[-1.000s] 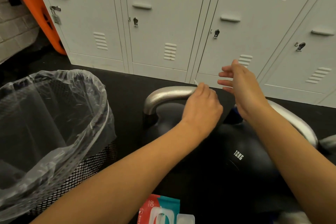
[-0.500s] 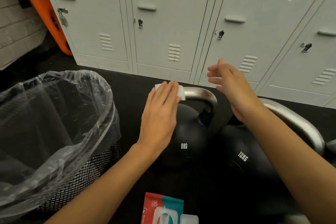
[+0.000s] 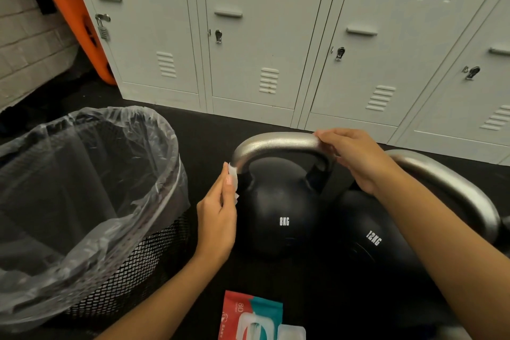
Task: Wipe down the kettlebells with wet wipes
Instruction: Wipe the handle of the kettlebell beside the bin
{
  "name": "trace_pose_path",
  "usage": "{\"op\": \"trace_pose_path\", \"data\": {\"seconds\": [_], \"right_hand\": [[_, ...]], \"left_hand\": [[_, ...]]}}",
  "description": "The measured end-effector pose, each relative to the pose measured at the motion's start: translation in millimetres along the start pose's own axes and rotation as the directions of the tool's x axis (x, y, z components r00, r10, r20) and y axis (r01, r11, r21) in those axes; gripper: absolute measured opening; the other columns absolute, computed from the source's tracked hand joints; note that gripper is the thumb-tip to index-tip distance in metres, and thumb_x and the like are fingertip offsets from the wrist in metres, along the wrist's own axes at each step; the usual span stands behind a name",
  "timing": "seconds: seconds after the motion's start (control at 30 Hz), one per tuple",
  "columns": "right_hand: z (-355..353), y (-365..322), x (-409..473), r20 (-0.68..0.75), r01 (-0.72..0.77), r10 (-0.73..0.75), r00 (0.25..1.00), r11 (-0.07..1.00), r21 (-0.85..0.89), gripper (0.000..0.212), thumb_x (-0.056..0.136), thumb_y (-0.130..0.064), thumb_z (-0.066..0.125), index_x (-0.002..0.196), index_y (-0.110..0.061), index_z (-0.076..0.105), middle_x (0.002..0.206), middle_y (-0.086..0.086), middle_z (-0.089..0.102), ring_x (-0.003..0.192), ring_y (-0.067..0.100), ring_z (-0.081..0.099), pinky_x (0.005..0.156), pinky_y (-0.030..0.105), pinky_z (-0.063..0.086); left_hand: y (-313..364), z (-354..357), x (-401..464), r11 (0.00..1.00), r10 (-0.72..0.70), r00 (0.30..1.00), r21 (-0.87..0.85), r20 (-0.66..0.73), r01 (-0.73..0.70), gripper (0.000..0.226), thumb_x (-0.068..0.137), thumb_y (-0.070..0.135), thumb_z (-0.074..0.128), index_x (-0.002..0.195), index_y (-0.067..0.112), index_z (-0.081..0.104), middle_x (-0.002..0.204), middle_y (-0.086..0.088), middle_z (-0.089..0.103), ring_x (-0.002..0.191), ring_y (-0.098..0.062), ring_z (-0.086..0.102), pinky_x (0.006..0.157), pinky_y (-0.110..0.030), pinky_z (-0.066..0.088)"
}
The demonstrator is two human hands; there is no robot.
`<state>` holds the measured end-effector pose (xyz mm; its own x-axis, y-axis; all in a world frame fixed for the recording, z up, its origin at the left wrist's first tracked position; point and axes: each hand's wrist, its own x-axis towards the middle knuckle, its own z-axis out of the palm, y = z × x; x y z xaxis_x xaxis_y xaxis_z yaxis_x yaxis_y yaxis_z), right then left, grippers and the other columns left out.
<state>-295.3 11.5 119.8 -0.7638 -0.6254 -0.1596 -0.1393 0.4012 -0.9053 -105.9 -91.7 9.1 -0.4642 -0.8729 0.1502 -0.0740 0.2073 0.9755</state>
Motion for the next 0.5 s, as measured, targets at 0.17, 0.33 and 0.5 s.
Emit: {"op": "trace_pose_path", "data": {"seconds": [0.17,0.33,0.5], "right_hand": [[2,2,4,-0.011,-0.025,0.026,1.000,0.998,0.057,0.020,0.094,-0.034,0.064,0.094,-0.017,0.074,0.107,0.007,0.068,0.115,0.027,0.056,0.112,0.049,0.036],[2,2,2,-0.005,-0.036,0.036,0.999,0.997,0.074,0.020,0.095,-0.033,0.061,0.097,-0.017,0.073,0.106,0.008,0.067,0.114,0.026,0.055,0.113,0.047,0.035],[3,3,3,-0.007,-0.027,0.027,1.000,0.996,0.085,0.021,0.095,-0.034,0.062,0.097,-0.016,0.073,0.106,0.008,0.067,0.112,0.026,0.057,0.112,0.046,0.037]], "left_hand": [[36,7,17,0.971,0.232,0.973,-0.062,-0.005,-0.232,0.037,0.099,0.024,0.047,0.136,0.026,0.044,0.136,0.019,0.047,0.131,0.008,0.037,0.107,-0.010,0.030],[25,10,17,0.957,0.287,0.958,-0.046,-0.017,-0.287,0.042,0.098,0.020,0.049,0.139,0.023,0.042,0.141,0.013,0.046,0.134,0.004,0.036,0.108,-0.012,0.030],[13,17,-1,0.984,-0.122,0.986,-0.143,-0.118,0.105,0.039,0.100,0.035,0.043,0.139,0.029,0.046,0.140,0.017,0.048,0.129,0.007,0.038,0.101,-0.006,0.030]]}}
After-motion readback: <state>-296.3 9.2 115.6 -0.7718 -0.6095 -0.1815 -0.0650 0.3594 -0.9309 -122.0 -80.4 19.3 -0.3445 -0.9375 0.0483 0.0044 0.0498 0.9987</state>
